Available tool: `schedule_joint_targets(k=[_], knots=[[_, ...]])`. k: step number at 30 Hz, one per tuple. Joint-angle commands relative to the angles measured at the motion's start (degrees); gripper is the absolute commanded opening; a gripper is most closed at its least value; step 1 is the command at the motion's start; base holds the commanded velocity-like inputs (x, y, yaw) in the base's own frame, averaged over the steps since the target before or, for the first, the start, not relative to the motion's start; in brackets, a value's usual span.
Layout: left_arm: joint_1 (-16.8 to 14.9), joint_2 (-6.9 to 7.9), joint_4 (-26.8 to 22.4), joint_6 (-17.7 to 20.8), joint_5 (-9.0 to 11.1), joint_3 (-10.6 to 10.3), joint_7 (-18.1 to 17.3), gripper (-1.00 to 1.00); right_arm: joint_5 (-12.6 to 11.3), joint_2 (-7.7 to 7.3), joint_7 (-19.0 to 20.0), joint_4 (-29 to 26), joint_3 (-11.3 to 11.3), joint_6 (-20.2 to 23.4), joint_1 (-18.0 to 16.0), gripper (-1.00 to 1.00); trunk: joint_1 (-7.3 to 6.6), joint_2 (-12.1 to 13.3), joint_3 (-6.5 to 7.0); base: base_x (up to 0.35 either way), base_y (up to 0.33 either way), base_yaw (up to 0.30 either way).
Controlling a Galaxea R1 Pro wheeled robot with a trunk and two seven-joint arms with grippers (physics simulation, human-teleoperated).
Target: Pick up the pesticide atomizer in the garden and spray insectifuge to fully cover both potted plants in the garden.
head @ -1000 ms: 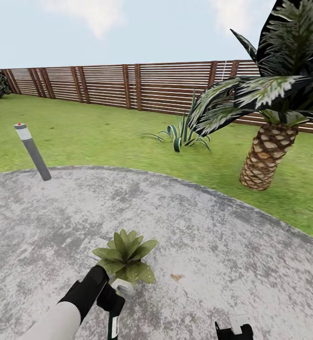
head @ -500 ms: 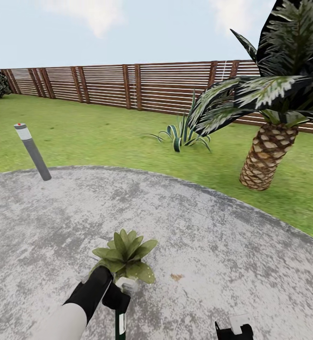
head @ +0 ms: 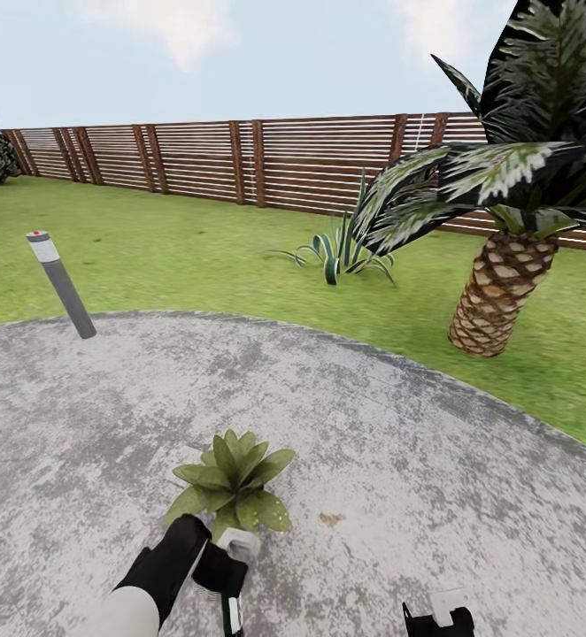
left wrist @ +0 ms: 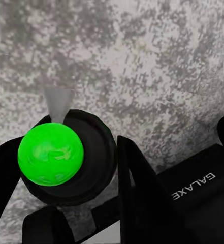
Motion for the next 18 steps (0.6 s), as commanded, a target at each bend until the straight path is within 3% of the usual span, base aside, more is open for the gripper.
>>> schedule_joint_targets(k=[1, 8, 12, 18], knots=[[-0.02, 0.07, -0.09, 0.23, 0.12, 0.38, 1.19, -1.0, 0.39, -0.01, -0.56, 0.04, 0.42, -0.06, -0.05, 1.0, -0.01, -0.02, -0.05, 0.0, 0.0, 0.0], [1.69, 1.26, 2.07, -0.07, 0.38, 0.02, 2.52, -1.0, 0.39, -0.01, -0.56, 0.04, 0.42, -0.06, -0.07, 1.0, -0.01, -0.02, -0.05, 0.0, 0.0, 0.0], [2.38, 3.84, 1.96, -0.1, 0.32, -0.16, 2.08, -1.0, 0.39, -0.01, -0.56, 0.04, 0.42, -0.06, -0.04, 1.0, -0.01, -0.02, -0.05, 0.0, 0.0, 0.0], [1.57, 5.7, 1.27, 0.5, 0.28, -0.64, 1.79, -1.0, 0.39, -0.01, -0.56, 0.04, 0.42, -0.06, -0.04, 1.0, -0.01, -0.02, -0.05, 0.0, 0.0, 0.0]])
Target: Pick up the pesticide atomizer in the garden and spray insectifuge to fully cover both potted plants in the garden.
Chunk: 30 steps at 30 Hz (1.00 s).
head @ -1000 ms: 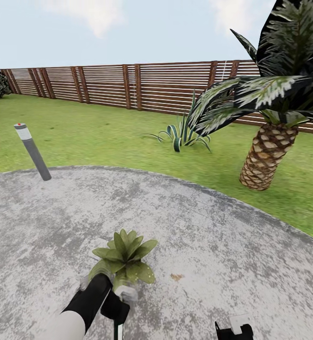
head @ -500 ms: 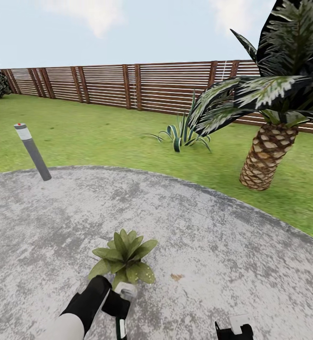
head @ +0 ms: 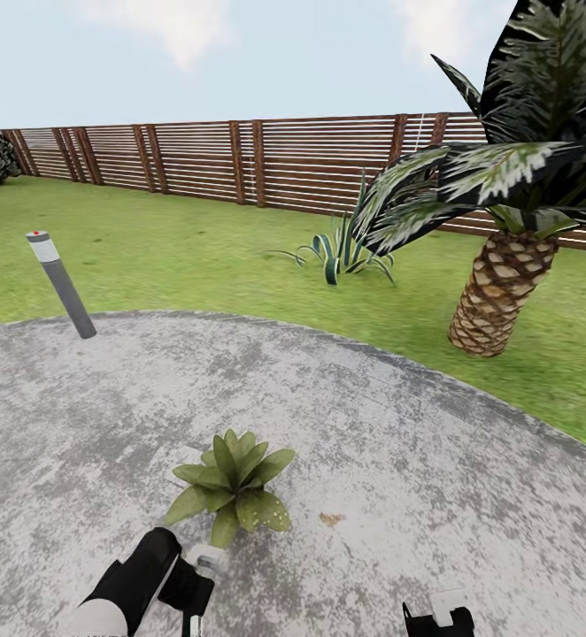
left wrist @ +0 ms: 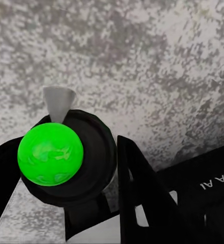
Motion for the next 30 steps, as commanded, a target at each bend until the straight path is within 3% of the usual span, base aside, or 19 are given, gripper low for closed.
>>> schedule_joint_targets(k=[1, 5, 9, 11, 20, 26, 28, 30], knots=[[-0.14, -0.04, -0.15, 0.35, -0.59, 0.37, -0.42, -1.0, 0.41, -0.01, -0.56, 0.04, 0.42, -0.06, -0.03, 1.0, -0.01, -0.02, -0.05, 0.03, 0.044, 0.0], [-1.37, 0.02, -0.21, 0.55, -0.73, -0.52, -0.4, -1.0, 0.47, -0.01, -0.56, 0.04, 0.42, -0.06, -0.05, 1.0, -0.01, -0.02, -0.05, 0.072, 0.16, 0.0], [-1.56, 0.07, -0.16, 0.64, -0.7, -6.51, -1.44, -1.0, 0.48, -0.01, -0.56, 0.04, 0.42, -0.06, -0.04, 1.0, -0.01, -0.02, -0.05, 0.013, 0.025, 0.0], [-2.33, 0.15, -0.21, 0.65, -0.95, -8.61, -5.8, -1.0, 0.46, -0.01, -0.56, 0.04, 0.42, -0.06, -0.02, 1.0, -0.01, -0.02, -0.05, 0.002, 0.003, 0.0], [-3.5, 1.77, -0.13, 0.98, -1.09, -8.94, -7.25, -1.0, 0.31, -0.01, -0.56, 0.04, 0.42, -0.06, -0.06, 1.0, -0.01, -0.02, -0.05, -0.01, 0.108, -0.011], [-4.22, 2.38, -0.31, 1.62, -1.19, -8.94, -7.05, -1.0, 0.3, -0.01, -0.56, 0.04, 0.42, -0.06, -0.03, 1.0, -0.01, -0.02, -0.05, 0.016, 0.292, -0.268], [-4.27, 2.37, -0.31, 1.62, -2.54, -8.92, -7.07, -1.0, 0.3, -0.01, -0.56, 0.04, 0.42, -0.06, -0.03, 1.0, -0.01, -0.02, -0.05, 0.107, 0.14, -0.277], [-4.39, 2.24, -0.31, 1.89, -5.95, -8.84, -7.09, -1.0, 0.3, -0.01, -0.56, 0.04, 0.42, -0.06, -0.03, 1.0, -0.01, -0.02, -0.05, 0.032, 0.042, -0.247]])
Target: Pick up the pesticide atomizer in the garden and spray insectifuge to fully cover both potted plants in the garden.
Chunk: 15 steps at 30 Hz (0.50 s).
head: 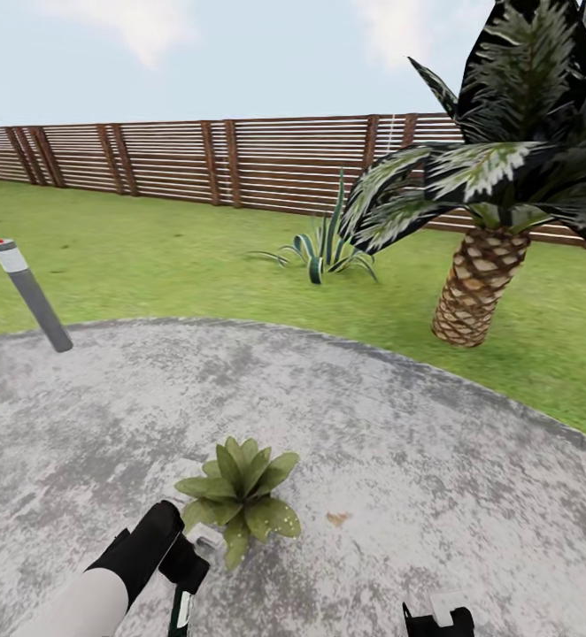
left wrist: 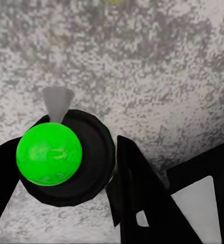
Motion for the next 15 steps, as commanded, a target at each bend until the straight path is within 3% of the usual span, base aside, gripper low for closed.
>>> schedule_joint_targets(k=[1, 2, 5, 13, 15], knots=[[-0.03, -0.07, -0.13, 0.93, -1.95, -0.22, -0.6, -1.0, 0.38, 0.0, -0.57, 0.06, 0.42, -0.06, -0.03, 1.0, -0.01, -0.02, -0.05, 0.011, 0.015, -0.209], [-0.01, -0.19, -0.13, 2.5, -3.05, -0.27, -0.63, -1.0, 0.38, 0.0, -0.57, 0.06, 0.42, -0.06, -0.04, 1.0, -0.01, -0.02, -0.05, 0.005, 0.006, -0.092], [0.44, -0.18, -0.07, 3.53, -3.7, -0.39, -0.64, -1.0, 0.38, 0.0, -0.57, 0.06, 0.42, -0.06, -0.03, 1.0, -0.01, -0.02, -0.05, 0.002, 0.002, -0.035], [0.87, 0.51, 0.07, 3.06, -3.86, -0.09, -0.85, -1.0, 0.38, 0.0, -0.57, 0.08, 0.42, -0.06, -0.04, 1.0, -0.01, -0.02, -0.05, 0.0, 0.0, -0.002], [0.49, 1.4, -0.02, 3.17, -3.51, 0.11, -0.9, -1.0, 0.38, 0.0, -0.57, 0.07, 0.42, -0.06, -0.03, 1.0, -0.01, -0.02, -0.05, 0.0, 0.0, 0.0]])
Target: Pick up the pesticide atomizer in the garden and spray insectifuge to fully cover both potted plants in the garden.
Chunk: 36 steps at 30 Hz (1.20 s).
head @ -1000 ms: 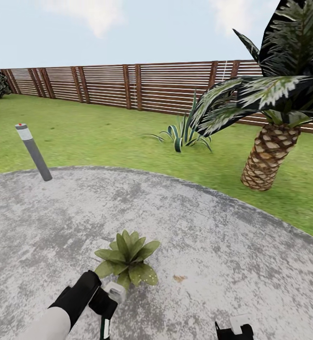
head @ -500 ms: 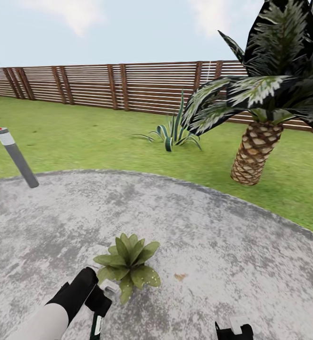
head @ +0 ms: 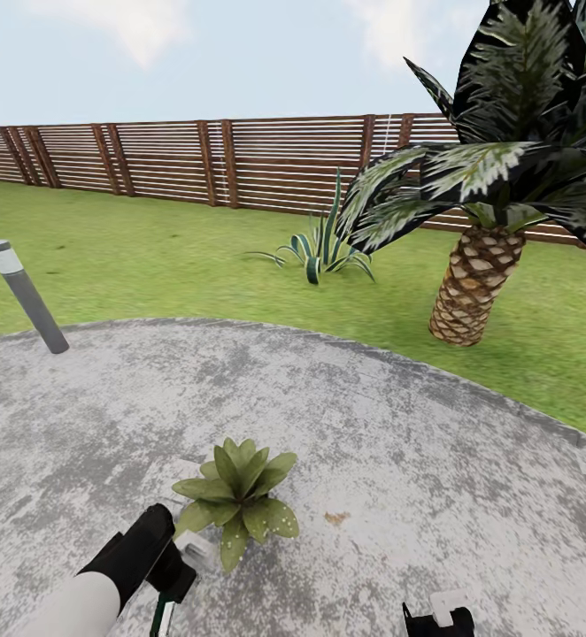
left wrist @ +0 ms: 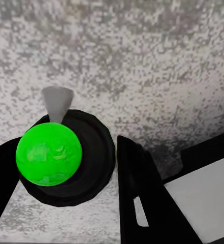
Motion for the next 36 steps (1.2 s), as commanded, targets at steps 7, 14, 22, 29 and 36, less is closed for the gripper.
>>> schedule_joint_targets(k=[7, 14, 22, 29, 36], knots=[[-1.31, 0.77, -2.22, 0.76, 0.05, -0.18, -0.49, -1.0, 0.39, 0.0, -0.57, 0.04, 0.42, -0.06, -0.02, 1.0, -0.01, -0.02, -0.05, 0.0, 0.0, 0.0], [-0.72, 0.72, -2.26, 0.14, 0.04, -0.2, -0.56, -1.0, 0.4, 0.0, -0.57, 0.04, 0.42, -0.06, -0.03, 1.0, -0.01, -0.02, -0.05, 0.0, 0.0, 0.0], [-0.9, 0.94, -3.02, 0.26, 0.01, -0.15, -0.61, -1.0, 0.38, 0.0, -0.57, 0.04, 0.42, -0.06, -0.03, 1.0, -0.01, -0.02, -0.05, -0.081, 0.081, -0.082], [-2.65, 1.1, -3.19, 0.38, -0.51, -0.68, -2.89, -1.0, 0.38, -0.01, -0.57, -0.04, 0.45, -0.06, -0.04, 1.0, -0.01, -0.02, -0.05, -0.035, 0.176, -0.07], [-5.19, 3.26, -3.66, 0.18, -0.69, -0.67, -8.09, -1.0, 0.33, -0.08, -0.57, 0.02, 0.39, -0.06, -0.04, 1.0, -0.01, -0.02, -0.05, 0.0, 0.001, 0.0]])
